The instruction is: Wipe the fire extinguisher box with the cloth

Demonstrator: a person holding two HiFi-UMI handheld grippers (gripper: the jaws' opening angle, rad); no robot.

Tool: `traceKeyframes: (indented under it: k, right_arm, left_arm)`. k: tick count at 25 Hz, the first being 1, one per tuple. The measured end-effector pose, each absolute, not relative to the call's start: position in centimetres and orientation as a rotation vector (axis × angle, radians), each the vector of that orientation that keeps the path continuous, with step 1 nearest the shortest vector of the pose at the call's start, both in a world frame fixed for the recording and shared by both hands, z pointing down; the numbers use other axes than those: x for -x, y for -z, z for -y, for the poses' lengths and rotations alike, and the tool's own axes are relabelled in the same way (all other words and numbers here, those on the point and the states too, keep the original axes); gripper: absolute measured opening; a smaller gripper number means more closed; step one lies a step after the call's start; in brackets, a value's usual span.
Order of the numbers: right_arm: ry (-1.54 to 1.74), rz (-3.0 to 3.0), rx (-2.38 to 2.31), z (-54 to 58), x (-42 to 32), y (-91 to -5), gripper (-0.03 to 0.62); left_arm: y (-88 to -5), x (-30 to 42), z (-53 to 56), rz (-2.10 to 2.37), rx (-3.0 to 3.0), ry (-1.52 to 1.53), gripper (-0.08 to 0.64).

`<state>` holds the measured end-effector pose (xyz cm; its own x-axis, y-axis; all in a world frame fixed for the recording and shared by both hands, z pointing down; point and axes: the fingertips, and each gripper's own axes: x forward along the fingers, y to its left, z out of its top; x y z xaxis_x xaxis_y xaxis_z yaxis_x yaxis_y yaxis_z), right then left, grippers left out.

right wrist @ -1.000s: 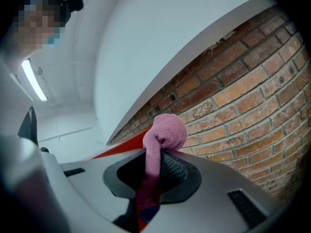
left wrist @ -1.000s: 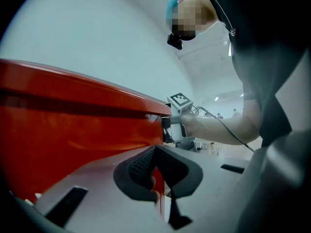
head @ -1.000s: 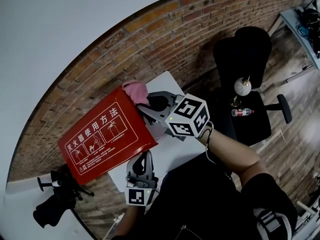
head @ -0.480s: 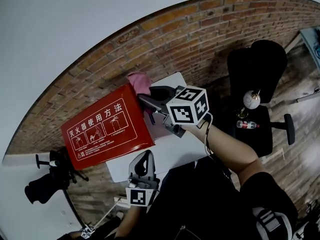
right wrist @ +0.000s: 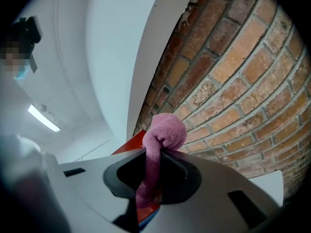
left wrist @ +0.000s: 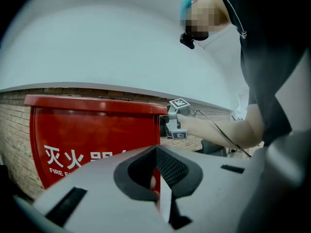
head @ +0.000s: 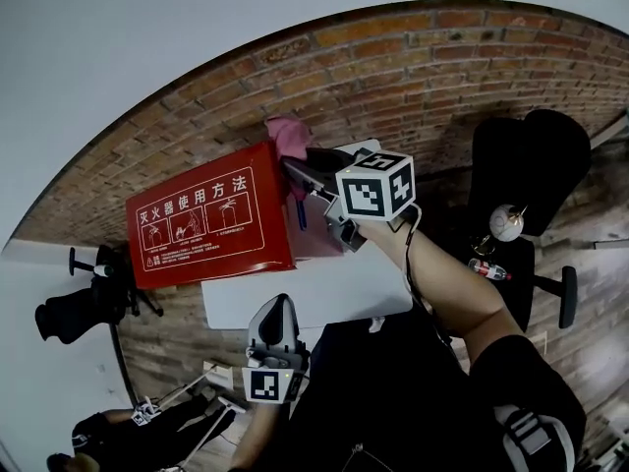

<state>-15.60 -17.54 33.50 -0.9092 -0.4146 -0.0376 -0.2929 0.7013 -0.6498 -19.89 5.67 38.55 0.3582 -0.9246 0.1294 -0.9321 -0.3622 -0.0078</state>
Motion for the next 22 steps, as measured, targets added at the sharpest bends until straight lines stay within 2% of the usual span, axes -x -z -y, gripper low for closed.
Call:
traceKeyframes:
  k: [22]
  right_arm:
    - [1.08, -2.767, 0.614, 18.0, 15.8, -40.7, 0.071]
  left_arm:
    - [-39.2, 19.5, -7.5, 1.893, -2.405, -0.203, 0.049]
